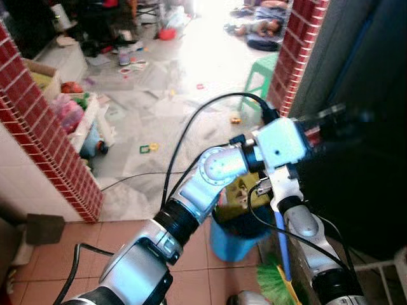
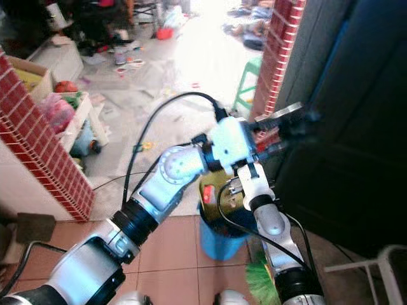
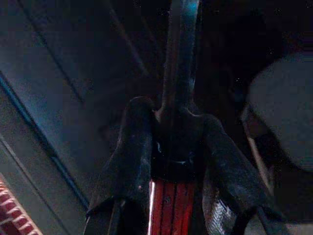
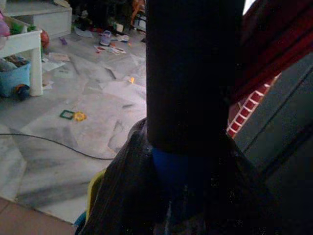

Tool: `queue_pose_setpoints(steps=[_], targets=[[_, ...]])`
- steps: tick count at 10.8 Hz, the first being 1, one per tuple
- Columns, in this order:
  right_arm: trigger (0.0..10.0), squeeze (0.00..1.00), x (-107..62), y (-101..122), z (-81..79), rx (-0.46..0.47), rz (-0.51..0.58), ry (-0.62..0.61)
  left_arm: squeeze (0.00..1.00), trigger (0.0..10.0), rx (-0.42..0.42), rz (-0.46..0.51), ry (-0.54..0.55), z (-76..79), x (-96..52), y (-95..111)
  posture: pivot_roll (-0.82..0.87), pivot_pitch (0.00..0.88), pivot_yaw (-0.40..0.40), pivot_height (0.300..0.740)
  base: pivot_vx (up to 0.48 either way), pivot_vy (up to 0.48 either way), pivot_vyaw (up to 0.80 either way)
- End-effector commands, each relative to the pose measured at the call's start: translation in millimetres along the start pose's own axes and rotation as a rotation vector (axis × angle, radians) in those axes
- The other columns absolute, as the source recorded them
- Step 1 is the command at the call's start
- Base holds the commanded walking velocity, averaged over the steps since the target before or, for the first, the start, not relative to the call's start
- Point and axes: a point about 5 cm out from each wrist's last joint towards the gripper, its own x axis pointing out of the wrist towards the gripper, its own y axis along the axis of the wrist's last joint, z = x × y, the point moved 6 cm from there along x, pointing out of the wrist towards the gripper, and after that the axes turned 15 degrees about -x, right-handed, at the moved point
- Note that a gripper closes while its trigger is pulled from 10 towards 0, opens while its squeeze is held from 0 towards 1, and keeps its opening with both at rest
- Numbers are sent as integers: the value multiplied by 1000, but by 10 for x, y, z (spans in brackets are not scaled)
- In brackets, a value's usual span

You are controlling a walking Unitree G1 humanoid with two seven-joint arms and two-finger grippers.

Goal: Sweep floor

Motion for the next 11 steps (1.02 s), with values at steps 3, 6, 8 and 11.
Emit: queue_pose_setpoints(steps=[3, 6, 8, 11], targets=[[10000, 0, 71, 105, 34, -19, 35, 2, 0, 10000, -176, 19, -4, 172, 156, 27, -97, 0, -8, 740, 0, 0, 0], [10000, 0, 83, 95, 33, -24, 31, 6, 0, 10000, -137, 50, 72, -57, 131, 232, -88, 0, -14, 740, 0, 0, 0], [10000, 0, 94, 99, 38, -26, 33, 5, 0, 10000, -48, 102, 193, -372, 17, 473, -86, 0, -16, 740, 0, 0, 0], [10000, 0, 125, 98, 31, -27, 35, 10, 0, 10000, 129, 222, 446, -986, -370, 1098, -60, 0, -34, 740, 0, 0, 0]])
